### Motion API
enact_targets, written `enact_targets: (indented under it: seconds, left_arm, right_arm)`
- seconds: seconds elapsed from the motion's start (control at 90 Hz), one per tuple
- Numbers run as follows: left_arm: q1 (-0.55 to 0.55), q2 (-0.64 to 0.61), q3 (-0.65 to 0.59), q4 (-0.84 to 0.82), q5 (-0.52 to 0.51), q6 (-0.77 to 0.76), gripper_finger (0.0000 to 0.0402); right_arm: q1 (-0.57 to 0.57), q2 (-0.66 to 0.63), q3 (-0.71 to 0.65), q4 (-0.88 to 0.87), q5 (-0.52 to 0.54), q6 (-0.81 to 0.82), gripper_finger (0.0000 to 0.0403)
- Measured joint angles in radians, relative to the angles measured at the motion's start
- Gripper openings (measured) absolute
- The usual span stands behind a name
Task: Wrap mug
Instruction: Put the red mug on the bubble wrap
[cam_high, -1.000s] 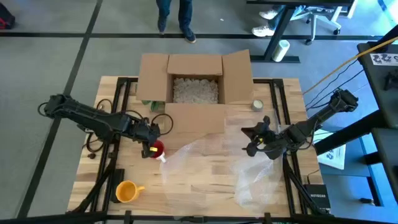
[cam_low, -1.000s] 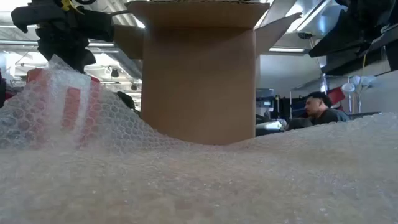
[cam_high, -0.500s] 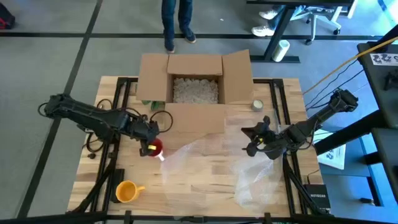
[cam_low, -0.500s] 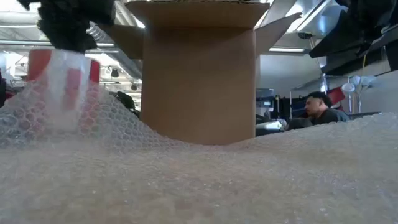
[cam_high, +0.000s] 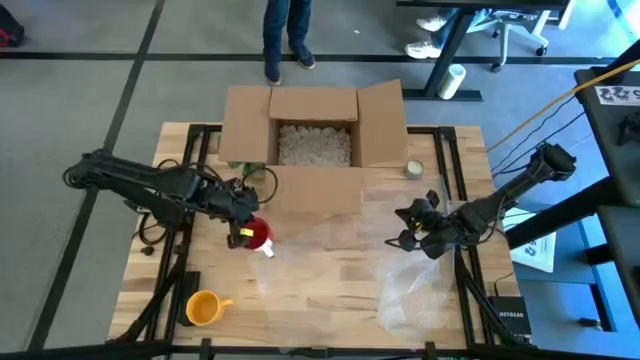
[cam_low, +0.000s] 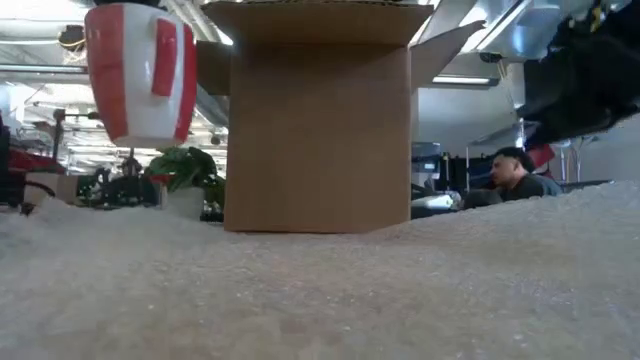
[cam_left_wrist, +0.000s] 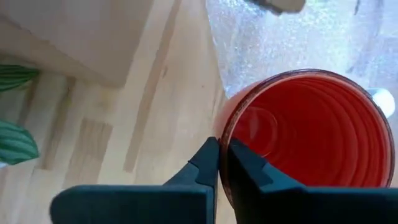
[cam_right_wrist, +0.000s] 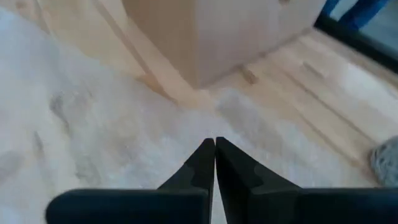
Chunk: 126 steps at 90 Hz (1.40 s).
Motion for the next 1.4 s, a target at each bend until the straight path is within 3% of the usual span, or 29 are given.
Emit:
enact_targets:
  seconds: [0.222, 0.611, 0.9, 1.133, 1.4]
  left_arm:
    - [-0.001, 0.172, 0.052, 0.117, 0.085, 0.015, 0.0000]
    - [0.001, 0.526, 0.401, 0.183, 0.071, 0.166, 0.0000]
    - [0.015, 0.740, 0.604, 0.184, 0.059, 0.161, 0.0000]
    - [0.015, 0.858, 0.724, 0.189, 0.089, 0.101, 0.0000]
    - [0.015, 0.926, 0.763, 0.172, 0.112, 0.008, 0.0000]
  right_arm:
    - [0.000, -0.044, -0.035, 0.004, -0.057, 0.003, 0.0000]
    - [0.001, -0.159, -0.042, 0.001, -0.118, -0.083, 0.0000]
    - [0.001, -0.165, -0.042, 0.005, -0.179, -0.058, 0.0000]
    - [0.001, -0.165, -0.042, 0.016, -0.186, -0.056, 0.0000]
    - [0.001, -0.165, -0.041, 0.016, -0.208, -0.063, 0.0000]
